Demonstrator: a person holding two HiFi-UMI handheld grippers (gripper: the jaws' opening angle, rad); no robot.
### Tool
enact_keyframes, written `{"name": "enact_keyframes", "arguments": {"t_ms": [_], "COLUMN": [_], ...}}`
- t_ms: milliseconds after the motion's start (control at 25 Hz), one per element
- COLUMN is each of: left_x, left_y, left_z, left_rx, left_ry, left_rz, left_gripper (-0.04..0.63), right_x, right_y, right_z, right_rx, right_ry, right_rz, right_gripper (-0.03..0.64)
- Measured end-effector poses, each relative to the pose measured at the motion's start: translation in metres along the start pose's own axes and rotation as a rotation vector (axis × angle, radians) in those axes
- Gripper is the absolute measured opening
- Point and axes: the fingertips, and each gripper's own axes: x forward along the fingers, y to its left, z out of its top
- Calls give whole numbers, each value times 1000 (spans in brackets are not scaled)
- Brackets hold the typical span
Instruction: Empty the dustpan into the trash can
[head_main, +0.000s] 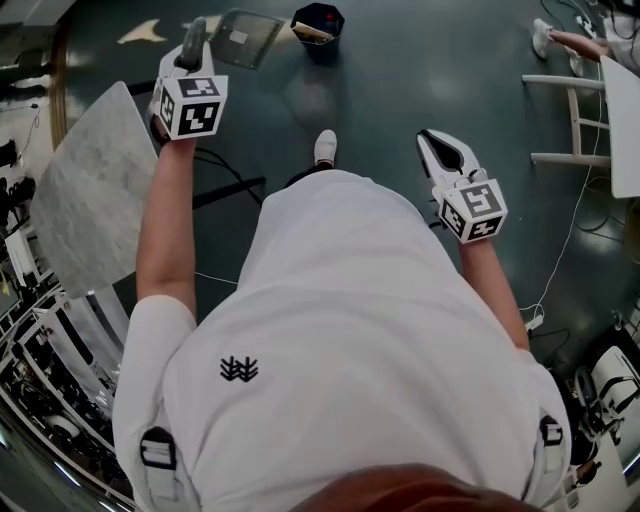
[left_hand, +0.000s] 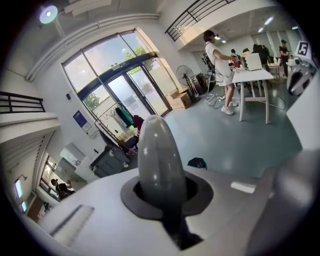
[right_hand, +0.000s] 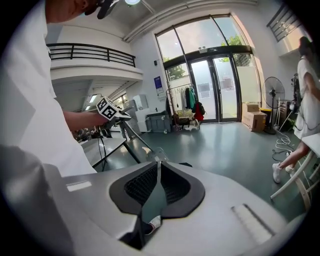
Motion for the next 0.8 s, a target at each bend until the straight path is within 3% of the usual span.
{"name": "enact_keyframes", "arguments": {"t_ms": [200,800], "left_x": [-42,-159], "left_y": [-30,-128], "left_z": [-31,-106], "left_rx": [-73,-192], "left_ry": [46,149], "left_rz": [19,35], "left_gripper": [71,71], "right_x": [-23,-74], "right_y": [4,40], "right_z": [-18,-81], "right_rx": [-34,-106], "right_ry": [9,70], "right_rz": [69,268], "right_gripper": [21,21]}}
